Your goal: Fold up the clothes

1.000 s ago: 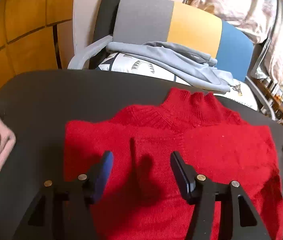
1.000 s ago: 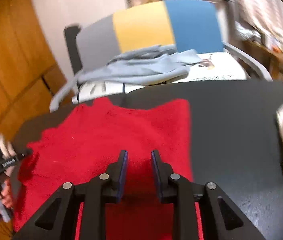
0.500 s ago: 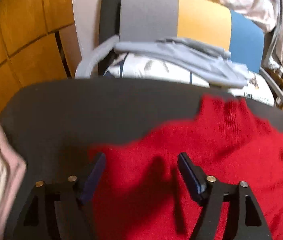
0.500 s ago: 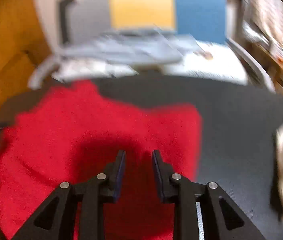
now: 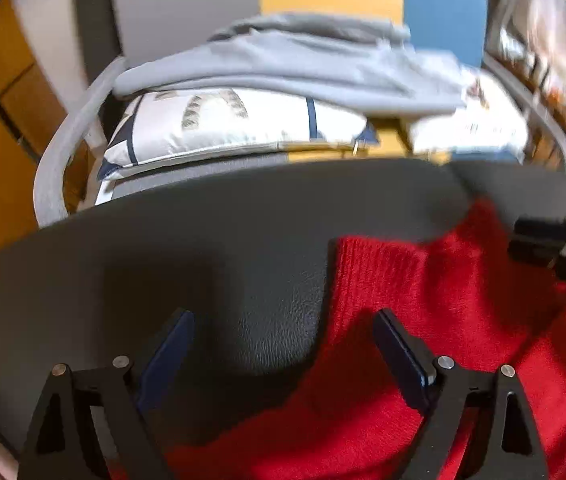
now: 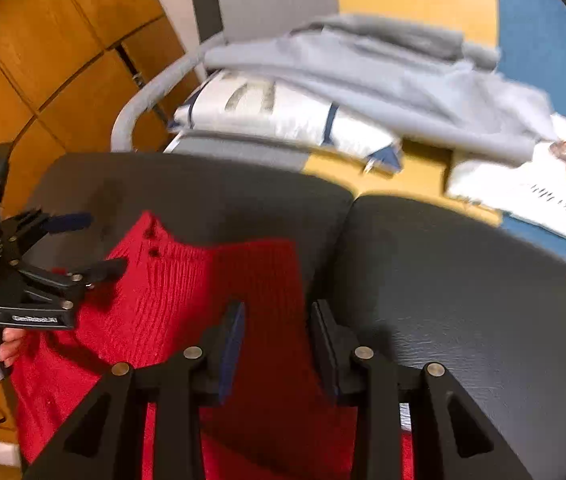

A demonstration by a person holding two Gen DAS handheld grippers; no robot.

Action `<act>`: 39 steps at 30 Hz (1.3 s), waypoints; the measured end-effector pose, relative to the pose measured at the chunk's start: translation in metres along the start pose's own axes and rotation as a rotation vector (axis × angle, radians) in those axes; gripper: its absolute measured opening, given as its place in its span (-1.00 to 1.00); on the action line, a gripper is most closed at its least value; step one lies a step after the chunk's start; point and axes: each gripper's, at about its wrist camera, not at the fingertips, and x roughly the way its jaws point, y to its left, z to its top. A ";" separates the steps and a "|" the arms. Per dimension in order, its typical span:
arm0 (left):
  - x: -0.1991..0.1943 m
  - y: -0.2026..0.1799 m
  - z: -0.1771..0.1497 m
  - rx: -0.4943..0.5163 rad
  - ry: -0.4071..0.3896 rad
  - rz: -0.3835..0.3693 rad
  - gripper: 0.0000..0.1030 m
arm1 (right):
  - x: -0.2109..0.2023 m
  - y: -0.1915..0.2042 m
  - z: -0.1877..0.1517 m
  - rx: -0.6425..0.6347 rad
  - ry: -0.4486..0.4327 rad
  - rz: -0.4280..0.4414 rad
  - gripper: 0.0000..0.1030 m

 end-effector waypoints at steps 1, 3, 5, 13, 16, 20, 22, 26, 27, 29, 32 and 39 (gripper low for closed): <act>0.003 -0.004 -0.001 0.021 -0.004 0.011 0.97 | 0.002 0.000 -0.002 -0.001 -0.007 0.021 -0.31; 0.007 -0.001 -0.003 0.016 -0.003 -0.004 1.00 | 0.003 -0.004 -0.005 0.013 -0.022 0.055 -0.29; 0.013 0.007 -0.003 -0.043 0.005 -0.064 1.00 | 0.003 -0.010 -0.008 0.074 -0.030 0.096 -0.28; -0.009 -0.006 -0.003 0.015 -0.004 -0.177 -0.85 | -0.023 -0.002 -0.010 0.124 -0.113 0.095 -0.80; -0.033 -0.013 -0.002 0.043 -0.034 -0.189 -0.86 | -0.053 0.006 -0.013 0.132 -0.188 0.127 -0.81; -0.086 -0.009 -0.012 0.043 -0.164 -0.214 -0.87 | -0.110 0.036 -0.042 0.057 -0.319 0.163 -0.81; -0.119 -0.007 -0.029 0.041 -0.247 -0.218 -0.87 | -0.130 0.049 -0.065 0.011 -0.364 0.164 -0.81; -0.163 -0.009 -0.082 0.041 -0.387 -0.221 -0.86 | -0.151 0.069 -0.121 -0.054 -0.419 0.139 -0.83; -0.169 -0.011 -0.101 0.041 -0.416 -0.224 -0.86 | -0.150 0.073 -0.137 -0.063 -0.422 0.132 -0.83; -0.165 -0.016 -0.131 0.029 -0.410 -0.211 -0.86 | -0.134 0.073 -0.162 -0.043 -0.384 0.116 -0.83; -0.146 -0.023 -0.174 -0.005 -0.329 -0.180 -0.86 | -0.104 0.069 -0.191 0.029 -0.270 -0.022 -0.74; -0.154 0.000 -0.216 -0.137 -0.262 -0.171 -0.86 | -0.130 0.044 -0.220 0.370 -0.382 0.149 -0.47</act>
